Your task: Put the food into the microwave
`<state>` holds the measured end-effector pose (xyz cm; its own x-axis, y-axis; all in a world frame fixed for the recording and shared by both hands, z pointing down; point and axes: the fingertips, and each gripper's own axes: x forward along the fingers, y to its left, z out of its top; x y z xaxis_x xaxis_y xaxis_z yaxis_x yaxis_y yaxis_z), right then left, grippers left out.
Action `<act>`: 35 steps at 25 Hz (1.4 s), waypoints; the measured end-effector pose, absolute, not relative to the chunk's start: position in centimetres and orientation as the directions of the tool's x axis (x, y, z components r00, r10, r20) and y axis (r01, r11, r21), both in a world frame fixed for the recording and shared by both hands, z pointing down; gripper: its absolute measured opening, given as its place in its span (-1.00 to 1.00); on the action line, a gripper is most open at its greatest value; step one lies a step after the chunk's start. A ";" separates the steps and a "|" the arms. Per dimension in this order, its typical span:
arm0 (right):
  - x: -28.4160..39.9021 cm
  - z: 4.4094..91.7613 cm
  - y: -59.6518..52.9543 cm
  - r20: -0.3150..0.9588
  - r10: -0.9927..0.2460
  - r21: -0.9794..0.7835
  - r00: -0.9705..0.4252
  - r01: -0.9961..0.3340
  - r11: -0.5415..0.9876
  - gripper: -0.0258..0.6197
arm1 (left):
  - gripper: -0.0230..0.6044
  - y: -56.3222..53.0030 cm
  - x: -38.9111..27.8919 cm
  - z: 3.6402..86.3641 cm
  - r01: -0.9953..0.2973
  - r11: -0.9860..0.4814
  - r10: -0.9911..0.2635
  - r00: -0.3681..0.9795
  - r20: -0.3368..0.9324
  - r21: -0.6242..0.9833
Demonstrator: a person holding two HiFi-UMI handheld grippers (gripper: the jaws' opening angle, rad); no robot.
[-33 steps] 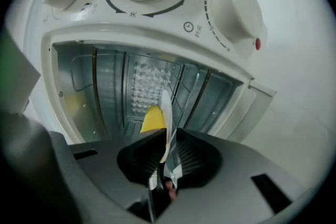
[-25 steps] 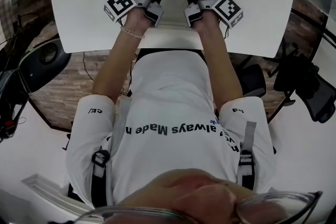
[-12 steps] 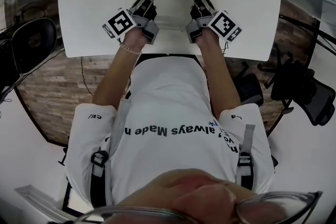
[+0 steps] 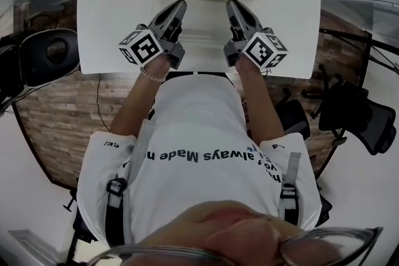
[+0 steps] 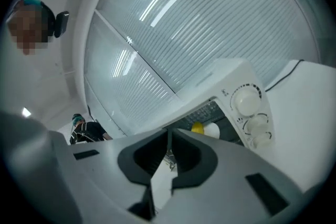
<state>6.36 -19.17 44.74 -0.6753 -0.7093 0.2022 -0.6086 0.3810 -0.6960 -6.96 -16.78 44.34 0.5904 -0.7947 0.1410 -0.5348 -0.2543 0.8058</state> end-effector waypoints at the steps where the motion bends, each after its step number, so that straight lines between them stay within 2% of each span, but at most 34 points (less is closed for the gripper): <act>1: 6.3 44.0 -18.9 0.197 -0.707 -0.674 -0.679 -0.617 0.405 -0.83 | -0.88 -16.5 -6.9 43.5 -0.549 -0.277 -0.794 0.593 0.134 0.789; 15: 5.9 34.5 -15.2 0.157 -0.697 -0.297 -0.699 -0.707 0.642 -0.84 | -0.88 -13.7 -5.6 34.9 -0.699 -0.494 -0.787 0.613 0.077 0.516; 35: 4.6 26.7 -10.5 0.133 -0.681 -0.087 -0.721 -0.693 0.716 -0.84 | -0.88 -10.4 -4.4 28.2 -0.749 -0.588 -0.781 0.624 0.025 0.304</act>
<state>4.62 -10.54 26.70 -0.7205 -0.6807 0.1326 -0.6925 0.7161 -0.0871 -4.42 -10.39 28.21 0.6236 -0.7814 0.0245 -0.7493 -0.5885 0.3037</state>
